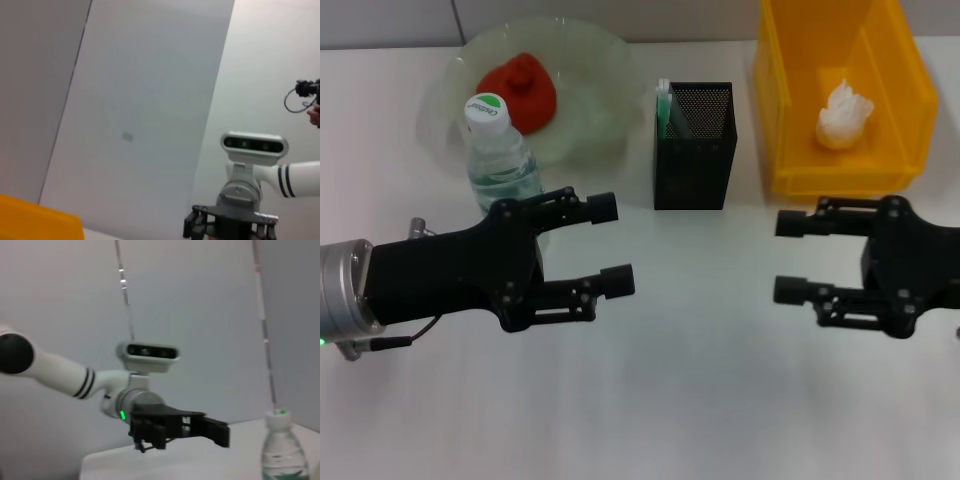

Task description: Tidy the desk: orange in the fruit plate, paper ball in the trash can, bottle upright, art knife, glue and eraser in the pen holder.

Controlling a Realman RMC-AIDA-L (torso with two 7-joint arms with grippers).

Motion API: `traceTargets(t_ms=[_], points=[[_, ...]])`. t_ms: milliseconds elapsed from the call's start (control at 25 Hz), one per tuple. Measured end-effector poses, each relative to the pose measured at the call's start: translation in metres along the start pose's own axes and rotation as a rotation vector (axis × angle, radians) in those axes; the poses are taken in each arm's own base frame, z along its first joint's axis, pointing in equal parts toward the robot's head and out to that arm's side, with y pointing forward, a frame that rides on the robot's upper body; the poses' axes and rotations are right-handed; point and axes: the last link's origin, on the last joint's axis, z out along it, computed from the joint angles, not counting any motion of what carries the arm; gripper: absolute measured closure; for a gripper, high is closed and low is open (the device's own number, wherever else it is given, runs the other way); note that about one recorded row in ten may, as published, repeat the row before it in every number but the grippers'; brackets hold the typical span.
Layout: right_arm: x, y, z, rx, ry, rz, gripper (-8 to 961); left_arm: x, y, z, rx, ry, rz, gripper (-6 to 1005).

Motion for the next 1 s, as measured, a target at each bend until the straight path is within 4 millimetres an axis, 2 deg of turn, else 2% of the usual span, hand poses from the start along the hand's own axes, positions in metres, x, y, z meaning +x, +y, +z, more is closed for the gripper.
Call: traceTargets(t_ms=[600,800,1000], points=[[0.007,-0.009,0.034,-0.062,0.076,-0.004,281,-0.014,0.006,-0.002,-0.017,-0.073,-0.036,194],[0.007,-0.008,0.038,-0.076,0.079,-0.013,275,-0.015,0.007,-0.003,-0.011,-0.071,-0.041,194],[0.008,-0.006,0.038,-0.076,0.047,-0.033,177,-0.016,0.008,-0.005,-0.006,-0.069,-0.043,194]])
